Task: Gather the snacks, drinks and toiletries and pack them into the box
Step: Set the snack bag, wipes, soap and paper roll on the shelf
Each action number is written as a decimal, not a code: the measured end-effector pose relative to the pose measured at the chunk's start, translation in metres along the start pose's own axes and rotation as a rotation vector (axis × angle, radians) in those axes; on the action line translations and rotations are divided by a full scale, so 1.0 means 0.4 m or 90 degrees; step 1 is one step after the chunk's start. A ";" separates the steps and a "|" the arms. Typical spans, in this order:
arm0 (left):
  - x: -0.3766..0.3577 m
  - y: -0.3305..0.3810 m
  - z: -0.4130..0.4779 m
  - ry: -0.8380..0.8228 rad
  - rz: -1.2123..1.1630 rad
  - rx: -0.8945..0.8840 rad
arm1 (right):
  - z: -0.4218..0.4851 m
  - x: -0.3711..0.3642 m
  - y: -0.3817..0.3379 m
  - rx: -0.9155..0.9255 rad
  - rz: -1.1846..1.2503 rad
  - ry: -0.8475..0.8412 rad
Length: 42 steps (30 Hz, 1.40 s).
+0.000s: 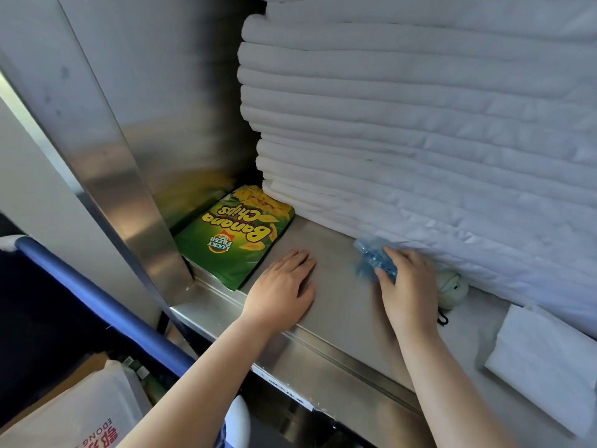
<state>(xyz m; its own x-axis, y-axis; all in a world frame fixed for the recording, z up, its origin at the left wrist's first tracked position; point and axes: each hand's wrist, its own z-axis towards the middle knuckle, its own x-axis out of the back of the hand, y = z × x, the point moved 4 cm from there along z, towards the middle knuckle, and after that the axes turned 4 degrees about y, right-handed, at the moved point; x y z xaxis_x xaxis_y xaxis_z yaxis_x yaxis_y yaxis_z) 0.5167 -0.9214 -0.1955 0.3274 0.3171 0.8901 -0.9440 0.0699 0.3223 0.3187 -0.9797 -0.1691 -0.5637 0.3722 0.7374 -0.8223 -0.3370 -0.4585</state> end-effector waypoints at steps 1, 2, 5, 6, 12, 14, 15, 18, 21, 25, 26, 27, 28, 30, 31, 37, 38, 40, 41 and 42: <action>0.000 0.001 -0.001 -0.003 -0.002 0.001 | -0.002 0.000 0.002 -0.017 0.039 0.000; 0.000 0.001 -0.001 -0.005 -0.003 0.002 | -0.004 -0.002 0.004 -0.033 0.070 -0.005; -0.002 0.001 -0.001 -0.012 0.004 0.004 | -0.009 -0.008 0.008 -0.063 0.111 -0.031; -0.002 0.000 -0.001 -0.014 0.003 0.005 | -0.011 -0.011 0.009 -0.078 0.129 -0.039; -0.003 0.000 0.000 -0.018 0.001 0.005 | -0.017 -0.017 0.014 -0.123 0.228 -0.066; -0.003 0.000 0.000 -0.019 0.004 0.004 | -0.016 -0.019 0.017 -0.134 0.259 -0.073; -0.003 0.000 0.000 -0.020 0.004 0.004 | -0.016 -0.020 0.018 -0.137 0.270 -0.074; -0.002 -0.001 -0.001 -0.021 0.003 0.004 | -0.018 -0.024 0.017 -0.137 0.302 -0.077; -0.002 0.000 -0.001 -0.023 0.006 0.000 | -0.017 -0.029 0.014 -0.138 0.323 -0.084; -0.001 0.001 -0.001 -0.021 0.008 0.001 | -0.017 -0.031 0.018 -0.119 0.290 -0.090; 0.000 0.001 -0.001 -0.020 0.009 0.002 | -0.018 -0.030 0.019 -0.109 0.276 -0.089; 0.000 0.002 -0.002 -0.020 0.009 0.003 | -0.018 -0.030 0.020 -0.104 0.272 -0.089; 0.000 0.002 -0.002 -0.021 0.011 0.003 | -0.017 -0.030 0.020 -0.102 0.279 -0.091; 0.000 0.001 -0.002 -0.023 0.013 0.003 | -0.017 -0.033 0.019 -0.110 0.311 -0.105; 0.000 0.001 -0.002 -0.025 0.012 0.004 | -0.018 -0.034 0.019 -0.116 0.325 -0.113; 0.002 0.003 -0.002 -0.029 0.013 0.003 | -0.026 -0.045 0.016 -0.093 0.275 -0.163; 0.002 0.003 -0.001 -0.028 0.014 0.003 | -0.026 -0.045 0.016 -0.087 0.244 -0.162; 0.002 0.003 -0.001 -0.029 0.012 0.004 | -0.026 -0.044 0.013 -0.081 0.227 -0.156; 0.002 0.003 -0.001 -0.029 0.013 0.004 | -0.024 -0.041 0.010 -0.077 0.233 -0.143; 0.002 0.003 -0.001 -0.029 0.015 0.003 | -0.021 -0.037 0.009 -0.070 0.236 -0.122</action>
<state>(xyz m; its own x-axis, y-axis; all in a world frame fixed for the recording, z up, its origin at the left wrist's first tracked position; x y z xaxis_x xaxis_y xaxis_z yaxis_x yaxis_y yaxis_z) 0.5158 -0.9207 -0.1947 0.3072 0.2753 0.9109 -0.9512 0.0590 0.3030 0.3236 -0.9791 -0.1859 -0.8066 0.0728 0.5866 -0.5759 -0.3203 -0.7521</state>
